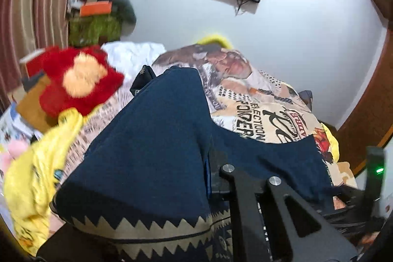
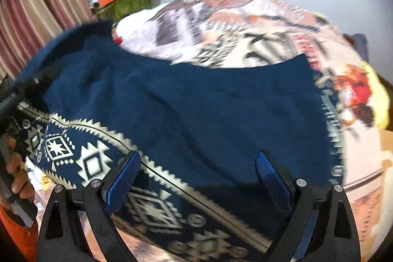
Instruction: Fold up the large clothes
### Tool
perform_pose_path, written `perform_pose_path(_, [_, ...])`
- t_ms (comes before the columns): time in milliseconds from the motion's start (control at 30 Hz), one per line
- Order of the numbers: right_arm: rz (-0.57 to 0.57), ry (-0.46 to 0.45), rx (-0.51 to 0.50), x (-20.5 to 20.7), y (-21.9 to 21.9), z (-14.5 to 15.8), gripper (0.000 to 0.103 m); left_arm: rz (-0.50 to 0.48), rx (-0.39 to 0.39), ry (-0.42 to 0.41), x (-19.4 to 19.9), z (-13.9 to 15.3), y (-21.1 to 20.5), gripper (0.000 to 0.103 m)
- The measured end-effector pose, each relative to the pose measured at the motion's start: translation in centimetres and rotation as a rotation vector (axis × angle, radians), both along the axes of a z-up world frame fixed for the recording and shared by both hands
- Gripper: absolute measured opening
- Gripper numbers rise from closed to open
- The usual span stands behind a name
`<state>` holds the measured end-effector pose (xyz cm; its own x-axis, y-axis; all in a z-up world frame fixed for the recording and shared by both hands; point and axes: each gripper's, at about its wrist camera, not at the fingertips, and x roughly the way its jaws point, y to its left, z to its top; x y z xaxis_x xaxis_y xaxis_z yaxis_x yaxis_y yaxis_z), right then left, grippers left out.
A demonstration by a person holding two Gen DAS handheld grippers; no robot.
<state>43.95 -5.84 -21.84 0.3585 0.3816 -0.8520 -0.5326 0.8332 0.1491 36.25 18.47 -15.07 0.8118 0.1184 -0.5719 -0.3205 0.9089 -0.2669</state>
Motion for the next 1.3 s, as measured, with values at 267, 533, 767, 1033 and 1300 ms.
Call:
perform_pose_path(267, [0.09, -0.032, -0.141, -2.4, 3.9, -4.5, 0.099, -0.035, 0.041, 0.15, 3.4, -3.5, -1.3, 0.01])
perform_pose_path(533, [0.021, 0.165, 0.032, -2.1, -3.4, -0.3, 0.099, -0.062, 0.004, 0.134, 6.0, -0.5, -4.3, 0.009])
perform_pose_path(767, [-0.189, 0.094, 0.036, -3.6, -14.6, 3.2, 0.099, -0.172, 0.033, 0.012, 8.5, 5.5, -11.9, 0.009])
perform_pose_path(1033, [-0.368, 0.092, 0.025, -5.1, -24.5, 4.3, 0.099, -0.477, 0.247, 0.035, 8.1, 3.2, -25.5, 0.009])
perform_pose_path(1300, [-0.421, 0.095, 0.032, -6.9, -28.0, 4.6, 0.099, -0.668, 0.289, 0.278, 6.1, -4.5, -28.4, 0.016])
